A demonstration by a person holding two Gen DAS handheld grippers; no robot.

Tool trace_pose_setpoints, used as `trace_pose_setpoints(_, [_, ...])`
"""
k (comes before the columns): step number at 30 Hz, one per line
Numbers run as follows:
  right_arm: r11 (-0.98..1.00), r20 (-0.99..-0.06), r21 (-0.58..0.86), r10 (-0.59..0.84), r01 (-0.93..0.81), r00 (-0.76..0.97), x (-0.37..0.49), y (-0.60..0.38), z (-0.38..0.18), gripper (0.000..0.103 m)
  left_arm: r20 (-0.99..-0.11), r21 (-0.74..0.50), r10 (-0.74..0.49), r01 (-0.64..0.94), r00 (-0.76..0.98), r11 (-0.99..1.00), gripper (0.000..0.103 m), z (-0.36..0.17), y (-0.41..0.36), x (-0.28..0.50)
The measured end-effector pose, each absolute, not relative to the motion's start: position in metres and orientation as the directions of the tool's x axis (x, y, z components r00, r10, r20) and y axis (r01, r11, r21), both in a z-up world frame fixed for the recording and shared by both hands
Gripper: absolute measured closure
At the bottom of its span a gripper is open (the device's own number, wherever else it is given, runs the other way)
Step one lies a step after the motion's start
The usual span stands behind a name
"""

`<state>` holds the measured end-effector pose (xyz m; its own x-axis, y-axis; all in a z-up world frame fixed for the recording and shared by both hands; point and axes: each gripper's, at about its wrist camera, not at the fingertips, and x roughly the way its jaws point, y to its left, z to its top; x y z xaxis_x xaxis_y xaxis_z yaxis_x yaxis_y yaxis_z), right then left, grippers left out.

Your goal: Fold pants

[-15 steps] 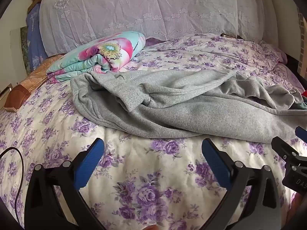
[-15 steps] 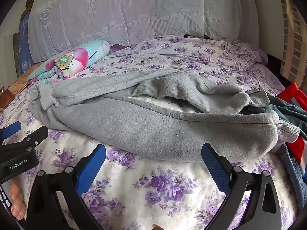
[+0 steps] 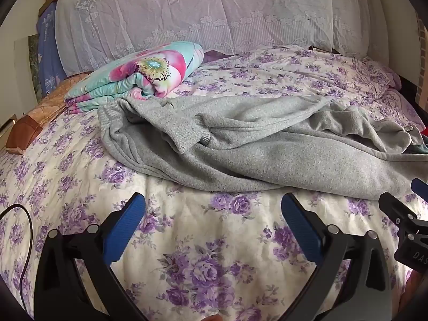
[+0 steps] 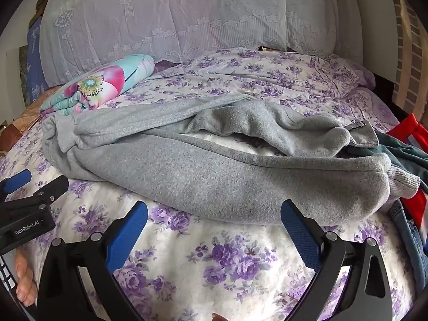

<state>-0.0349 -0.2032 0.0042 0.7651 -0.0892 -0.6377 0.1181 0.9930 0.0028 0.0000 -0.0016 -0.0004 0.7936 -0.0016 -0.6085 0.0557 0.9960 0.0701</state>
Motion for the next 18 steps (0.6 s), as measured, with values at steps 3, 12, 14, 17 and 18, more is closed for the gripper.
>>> trace_pose_setpoints(3, [0.993,-0.638,0.004,-0.088,0.117,0.765,-0.0349,-0.2033,0.0043,0.003,-0.609,0.071,-0.003,0.058,0.793,0.996,0.004,-0.0022,0.0019,0.0015])
trace_pose_setpoints(12, [0.993,-0.636,0.003,-0.088,0.116,0.766,-0.0356,-0.2024,0.0059,0.003,-0.612,0.07,-0.002,0.057,0.791,0.996,0.004,-0.0028,0.0011,0.0016])
trace_pose_setpoints(14, [0.993,-0.637,0.003,-0.087,0.116,0.766,-0.0356,-0.2023,0.0063,0.003,-0.612,0.07,-0.003,0.058,0.791,0.996,0.004,-0.0026,0.0012,0.0018])
trace_pose_setpoints(17, [0.993,-0.637,0.003,-0.087,0.116,0.766,-0.0355,-0.2022,0.0067,0.003,-0.612,0.07,-0.003,0.058,0.791,0.996,0.004,-0.0024,0.0013,0.0019])
trace_pose_setpoints(18, [0.993,-0.637,0.004,-0.087,0.116,0.766,-0.0355,-0.2022,0.0069,0.003,-0.612,0.069,-0.003,0.058,0.791,0.996,0.004,-0.0023,0.0015,0.002])
